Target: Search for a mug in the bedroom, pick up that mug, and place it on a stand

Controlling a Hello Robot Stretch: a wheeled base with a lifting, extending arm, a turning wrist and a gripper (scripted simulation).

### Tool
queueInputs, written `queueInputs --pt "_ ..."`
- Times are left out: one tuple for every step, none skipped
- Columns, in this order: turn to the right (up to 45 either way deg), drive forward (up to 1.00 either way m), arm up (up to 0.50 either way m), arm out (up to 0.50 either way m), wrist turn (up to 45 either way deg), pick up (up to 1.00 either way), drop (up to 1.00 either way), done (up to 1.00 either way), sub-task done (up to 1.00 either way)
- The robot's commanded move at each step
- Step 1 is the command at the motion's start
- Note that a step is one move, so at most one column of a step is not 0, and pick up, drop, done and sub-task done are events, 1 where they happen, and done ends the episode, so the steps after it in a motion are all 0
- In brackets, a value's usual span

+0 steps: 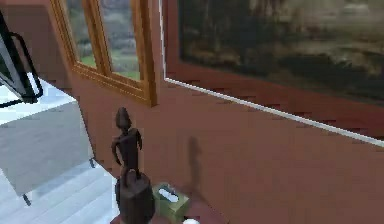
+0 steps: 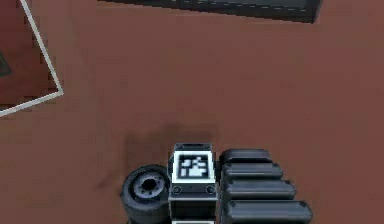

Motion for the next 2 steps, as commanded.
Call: queueInputs --pt "39.0 0.00 0.00 0.00 0.0 0.00 0.00 0.00 0.00" --pt "0.0 0.25 0.00 0.00 0.0 0.00 0.00 0.00 0.00"
